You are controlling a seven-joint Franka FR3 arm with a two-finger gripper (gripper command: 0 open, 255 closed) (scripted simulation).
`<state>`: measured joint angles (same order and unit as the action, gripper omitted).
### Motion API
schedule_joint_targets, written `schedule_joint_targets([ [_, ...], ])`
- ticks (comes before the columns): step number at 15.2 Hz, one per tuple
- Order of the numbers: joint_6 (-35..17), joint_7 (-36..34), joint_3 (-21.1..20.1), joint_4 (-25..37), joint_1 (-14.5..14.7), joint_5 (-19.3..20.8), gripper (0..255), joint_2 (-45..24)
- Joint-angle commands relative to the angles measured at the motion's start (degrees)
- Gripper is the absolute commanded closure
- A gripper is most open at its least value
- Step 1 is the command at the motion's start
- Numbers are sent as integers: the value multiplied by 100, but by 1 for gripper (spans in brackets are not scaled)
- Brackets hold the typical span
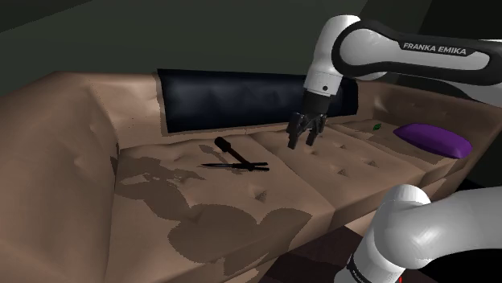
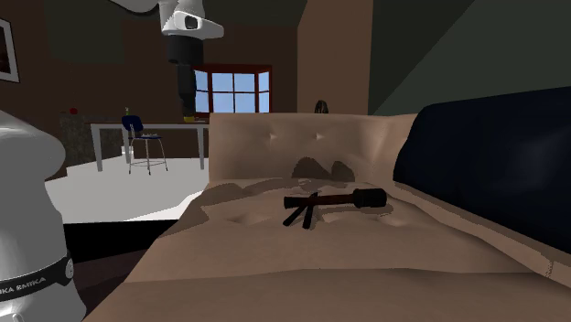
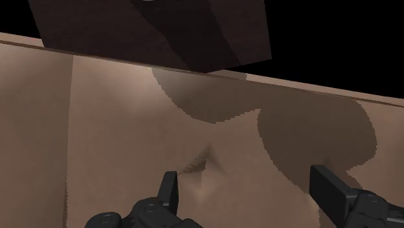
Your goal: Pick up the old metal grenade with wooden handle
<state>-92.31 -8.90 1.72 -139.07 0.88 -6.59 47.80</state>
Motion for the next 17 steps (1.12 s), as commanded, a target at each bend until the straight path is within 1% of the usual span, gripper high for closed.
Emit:
schedule_joint_targets([
  [1, 0, 0, 0, 0, 0, 0, 0, 0],
  [5, -836, 170, 103, -95, -37, 27, 0, -618],
  [9, -1630, 340, 214, -53, -53, 17, 0, -1331],
  [13, -2356, 520, 332, 125, -50, -39, 0, -2114],
  [17, -2987, 722, 451, 435, -33, -155, 0, -2939],
])
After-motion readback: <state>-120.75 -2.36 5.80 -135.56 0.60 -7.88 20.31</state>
